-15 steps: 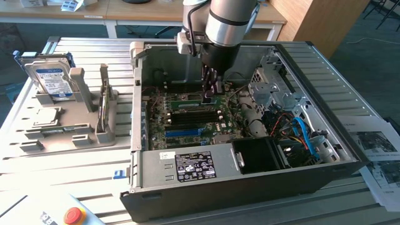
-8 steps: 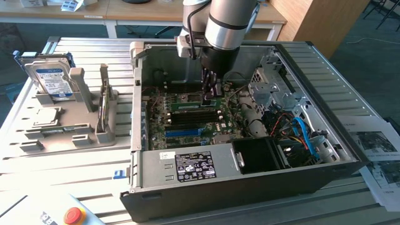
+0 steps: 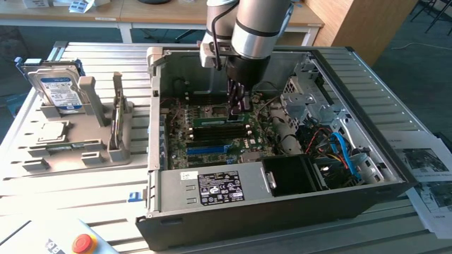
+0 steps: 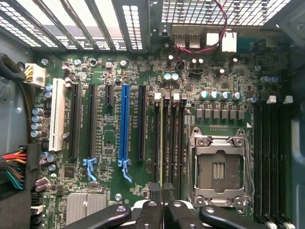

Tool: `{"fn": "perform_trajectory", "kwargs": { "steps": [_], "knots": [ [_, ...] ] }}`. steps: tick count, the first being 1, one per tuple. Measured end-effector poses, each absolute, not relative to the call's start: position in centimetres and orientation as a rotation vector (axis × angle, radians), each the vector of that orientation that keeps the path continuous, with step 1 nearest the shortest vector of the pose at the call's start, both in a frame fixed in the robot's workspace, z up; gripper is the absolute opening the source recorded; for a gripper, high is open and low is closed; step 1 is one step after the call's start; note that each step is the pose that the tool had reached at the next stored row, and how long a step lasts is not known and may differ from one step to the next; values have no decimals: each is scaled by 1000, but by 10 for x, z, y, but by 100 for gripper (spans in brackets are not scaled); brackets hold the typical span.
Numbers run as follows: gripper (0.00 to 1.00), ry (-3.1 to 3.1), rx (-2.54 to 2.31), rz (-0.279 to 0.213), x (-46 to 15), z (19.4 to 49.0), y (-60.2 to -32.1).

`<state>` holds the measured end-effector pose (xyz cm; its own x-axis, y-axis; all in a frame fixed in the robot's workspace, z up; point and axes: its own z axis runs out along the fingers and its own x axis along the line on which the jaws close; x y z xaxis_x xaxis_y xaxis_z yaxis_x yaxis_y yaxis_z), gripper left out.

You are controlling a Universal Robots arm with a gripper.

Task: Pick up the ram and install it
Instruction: 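Insert the ram into the slot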

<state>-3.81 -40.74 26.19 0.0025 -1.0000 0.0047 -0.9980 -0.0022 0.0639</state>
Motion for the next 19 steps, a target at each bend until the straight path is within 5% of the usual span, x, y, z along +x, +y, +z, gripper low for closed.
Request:
{"fn": "perform_trajectory", "kwargs": {
  "steps": [19],
  "knots": [
    [11, -2184, 2189, -65, -35, 258, -408]
  ]
}}
